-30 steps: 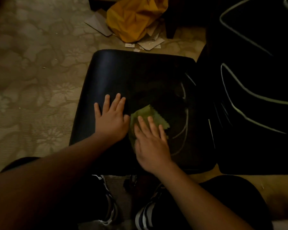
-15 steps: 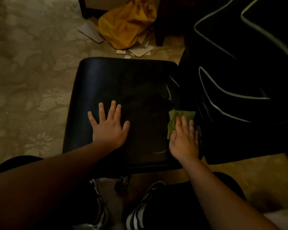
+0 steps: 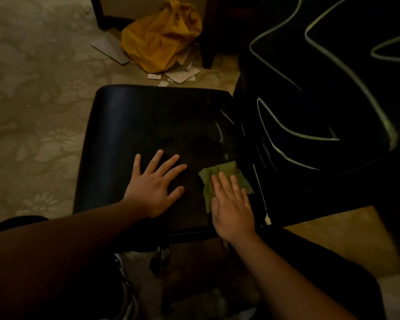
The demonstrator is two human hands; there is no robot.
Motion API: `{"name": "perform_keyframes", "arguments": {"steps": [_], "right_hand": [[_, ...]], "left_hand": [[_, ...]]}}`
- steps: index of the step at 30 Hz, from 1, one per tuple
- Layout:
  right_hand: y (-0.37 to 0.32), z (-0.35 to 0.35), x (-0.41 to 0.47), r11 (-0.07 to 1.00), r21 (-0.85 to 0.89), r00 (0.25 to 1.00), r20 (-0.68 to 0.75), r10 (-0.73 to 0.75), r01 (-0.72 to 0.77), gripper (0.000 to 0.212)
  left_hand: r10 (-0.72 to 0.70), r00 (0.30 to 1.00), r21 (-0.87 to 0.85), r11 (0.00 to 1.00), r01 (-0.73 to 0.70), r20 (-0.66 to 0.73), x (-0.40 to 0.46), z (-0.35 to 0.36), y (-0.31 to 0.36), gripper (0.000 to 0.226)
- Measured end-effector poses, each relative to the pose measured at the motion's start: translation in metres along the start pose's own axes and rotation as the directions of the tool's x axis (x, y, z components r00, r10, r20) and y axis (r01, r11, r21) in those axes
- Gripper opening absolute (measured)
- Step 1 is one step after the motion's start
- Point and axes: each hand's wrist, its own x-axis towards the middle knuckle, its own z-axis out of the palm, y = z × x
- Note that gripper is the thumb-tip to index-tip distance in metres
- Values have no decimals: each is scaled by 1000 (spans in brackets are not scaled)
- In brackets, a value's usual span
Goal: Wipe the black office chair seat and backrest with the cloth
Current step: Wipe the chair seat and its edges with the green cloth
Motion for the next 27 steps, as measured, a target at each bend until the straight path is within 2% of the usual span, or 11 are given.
{"name": "perform_keyframes", "arguments": {"steps": [6, 9, 12, 14, 17, 20, 22, 27], "right_hand": [[47, -6, 17, 989, 87, 991, -47, 121, -117, 58], [47, -5, 22, 983, 113, 987, -63, 149, -141, 59], [35, -4, 19, 986, 60, 983, -84, 163, -158, 62], [16, -3, 9, 994, 14, 992, -55, 112, -111, 64], [-16, 5, -7, 998, 12, 998, -4, -67, 67, 67], [-19, 6, -7, 992, 44, 993, -13, -114, 114, 64], [-8, 4, -2, 995, 63, 997, -21, -80, 81, 62], [23, -12, 26, 976, 140, 986, 20, 167, -168, 62]], "left_hand": [[-5, 1000, -2, 1000, 5, 16, 1, 1, -1, 71], [-24, 999, 15, 1000, 24, 38, 2, 1, 1, 74], [-105, 993, -23, 994, 107, 48, 3, 5, 25, 77], [-166, 986, -44, 985, 168, 32, 2, 12, 45, 77], [-192, 981, -43, 980, 192, 4, 1, 19, 52, 75], [-188, 982, -24, 982, 187, -20, 1, 19, 47, 76], [-206, 978, -7, 979, 206, -40, -1, 20, 48, 77], [-205, 978, 3, 979, 206, -46, -3, 19, 46, 77]]}}
